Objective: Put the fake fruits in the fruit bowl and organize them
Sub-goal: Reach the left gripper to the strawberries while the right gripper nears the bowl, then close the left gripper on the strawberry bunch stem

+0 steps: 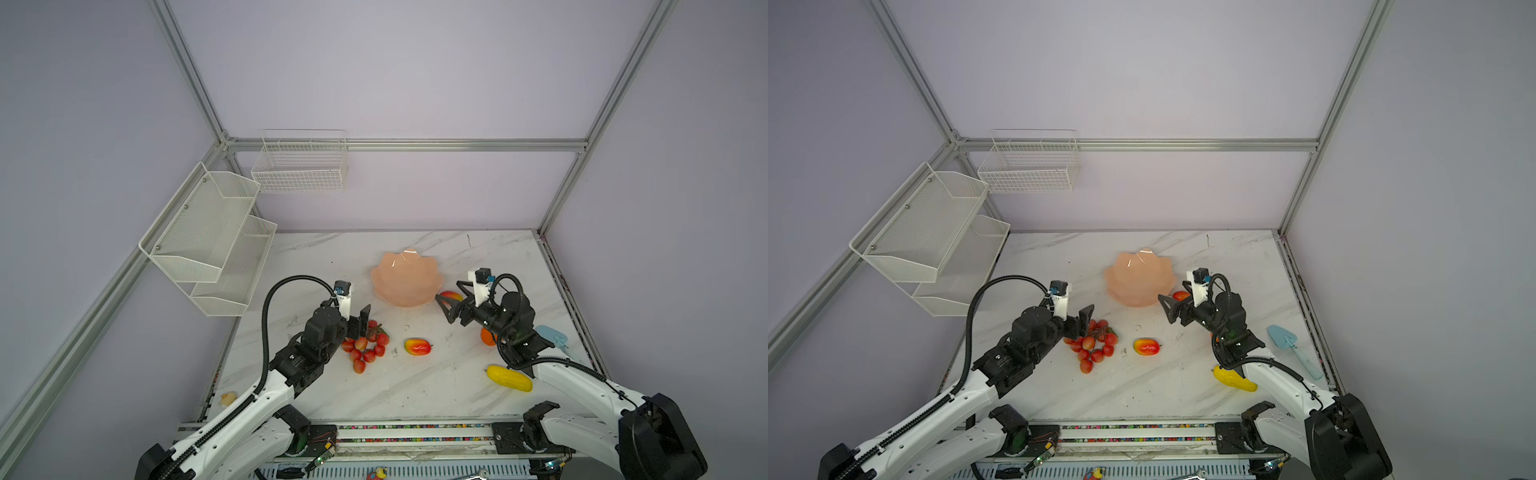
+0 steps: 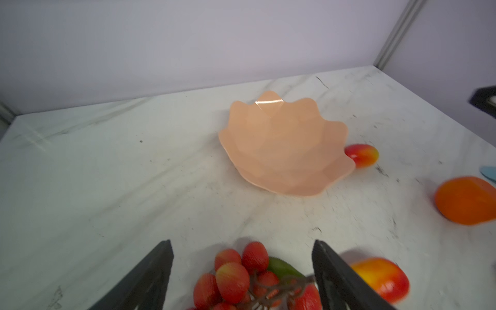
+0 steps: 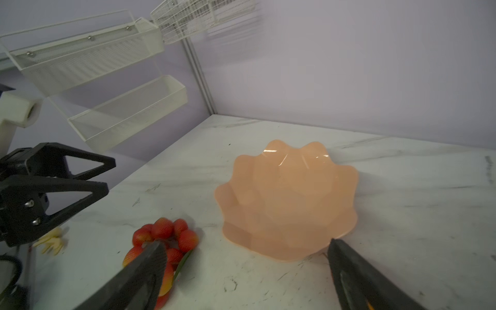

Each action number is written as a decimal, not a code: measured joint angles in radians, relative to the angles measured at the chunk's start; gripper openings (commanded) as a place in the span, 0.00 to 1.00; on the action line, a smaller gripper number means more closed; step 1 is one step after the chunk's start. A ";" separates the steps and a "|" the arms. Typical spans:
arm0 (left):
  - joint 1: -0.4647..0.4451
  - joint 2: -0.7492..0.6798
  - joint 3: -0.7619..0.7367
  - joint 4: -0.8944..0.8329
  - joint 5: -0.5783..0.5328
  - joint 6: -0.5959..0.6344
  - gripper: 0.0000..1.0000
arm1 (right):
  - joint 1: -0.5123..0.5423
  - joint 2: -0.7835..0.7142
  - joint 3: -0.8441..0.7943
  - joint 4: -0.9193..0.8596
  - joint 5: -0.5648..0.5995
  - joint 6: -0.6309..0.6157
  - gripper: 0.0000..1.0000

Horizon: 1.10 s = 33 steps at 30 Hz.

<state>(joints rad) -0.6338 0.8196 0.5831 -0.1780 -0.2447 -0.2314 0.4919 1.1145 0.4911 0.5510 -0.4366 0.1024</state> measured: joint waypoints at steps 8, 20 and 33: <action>-0.130 0.040 0.000 -0.086 -0.006 -0.010 0.67 | 0.082 0.056 0.037 -0.031 -0.157 -0.067 0.97; -0.162 0.200 0.000 -0.013 -0.055 0.089 0.63 | 0.109 0.141 0.074 -0.067 -0.218 -0.105 0.97; -0.162 0.355 0.000 0.042 -0.112 0.122 0.35 | 0.114 0.140 0.074 -0.075 -0.219 -0.117 0.97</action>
<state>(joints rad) -0.7956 1.1744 0.5831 -0.1360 -0.3565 -0.1089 0.6060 1.2549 0.5655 0.4763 -0.6552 -0.0151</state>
